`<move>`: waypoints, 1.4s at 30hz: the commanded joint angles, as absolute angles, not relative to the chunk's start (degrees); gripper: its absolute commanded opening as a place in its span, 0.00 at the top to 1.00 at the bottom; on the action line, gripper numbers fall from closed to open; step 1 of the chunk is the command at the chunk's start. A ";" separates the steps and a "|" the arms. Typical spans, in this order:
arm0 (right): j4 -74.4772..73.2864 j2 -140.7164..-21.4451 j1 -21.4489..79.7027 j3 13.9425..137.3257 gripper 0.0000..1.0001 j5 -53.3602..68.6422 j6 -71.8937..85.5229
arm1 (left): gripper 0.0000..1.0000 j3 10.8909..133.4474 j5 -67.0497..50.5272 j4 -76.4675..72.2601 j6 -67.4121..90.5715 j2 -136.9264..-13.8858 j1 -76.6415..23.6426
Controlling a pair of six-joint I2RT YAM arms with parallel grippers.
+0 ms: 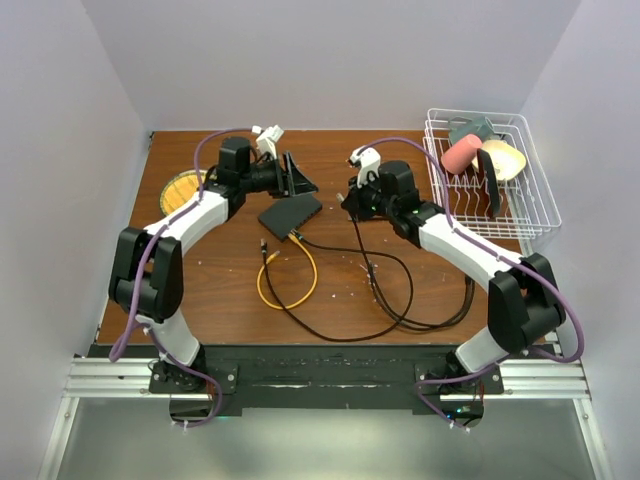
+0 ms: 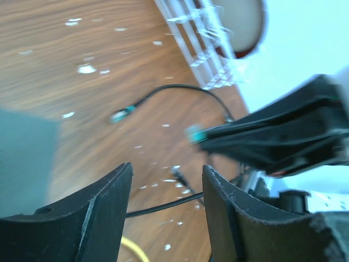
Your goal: Insert the plug into the switch port
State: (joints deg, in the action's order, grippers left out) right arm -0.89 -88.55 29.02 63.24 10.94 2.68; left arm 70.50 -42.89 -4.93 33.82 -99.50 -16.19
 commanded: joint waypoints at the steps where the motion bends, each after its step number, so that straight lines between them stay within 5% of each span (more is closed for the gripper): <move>1: 2.81 -87.63 30.06 65.12 1.00 14.50 3.69 | 0.42 70.93 -48.43 -16.69 42.43 -101.07 -18.98; 20: 2.55 -86.84 30.85 65.57 1.00 14.85 3.96 | 0.57 74.97 -43.77 -14.15 42.71 -106.96 -22.85; 26: 2.55 -86.75 31.29 65.39 1.00 13.97 4.31 | 0.69 76.20 -43.07 -14.06 42.89 -108.28 -24.08; 29: 2.46 -87.01 31.46 65.56 1.00 13.71 4.13 | 0.98 75.68 -41.40 -14.15 43.50 -107.84 -24.17; 37: 1.76 -84.29 30.41 66.27 0.51 10.98 6.33 | 1.00 70.06 -38.67 -20.20 43.33 -102.67 -23.29; 42: 2.63 -83.06 26.38 68.11 0.38 18.96 9.92 | 1.00 63.55 -39.20 -29.78 44.65 -98.19 -21.18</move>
State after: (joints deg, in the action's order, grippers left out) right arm -0.40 -85.91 29.63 63.96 12.99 6.42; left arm 66.30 -39.81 -19.35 44.01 -104.36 -23.00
